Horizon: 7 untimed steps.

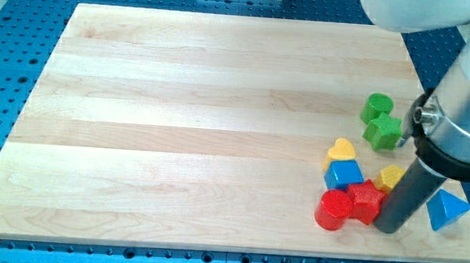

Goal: Push the yellow heart at the center of the board

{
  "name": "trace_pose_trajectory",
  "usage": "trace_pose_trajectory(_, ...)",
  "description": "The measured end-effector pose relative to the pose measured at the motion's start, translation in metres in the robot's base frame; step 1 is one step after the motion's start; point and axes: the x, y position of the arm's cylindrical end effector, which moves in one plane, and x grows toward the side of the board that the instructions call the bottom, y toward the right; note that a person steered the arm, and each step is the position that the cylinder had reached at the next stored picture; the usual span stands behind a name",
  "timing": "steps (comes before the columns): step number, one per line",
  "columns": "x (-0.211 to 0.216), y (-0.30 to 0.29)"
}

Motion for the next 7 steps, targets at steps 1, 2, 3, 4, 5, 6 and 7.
trace_pose_trajectory(1,-0.012,-0.011)
trace_pose_trajectory(2,-0.027,-0.026)
trace_pose_trajectory(3,-0.043,-0.047)
trace_pose_trajectory(4,-0.053,-0.056)
trace_pose_trajectory(5,-0.051,-0.038)
trace_pose_trajectory(6,-0.046,-0.011)
trace_pose_trajectory(7,-0.099,-0.026)
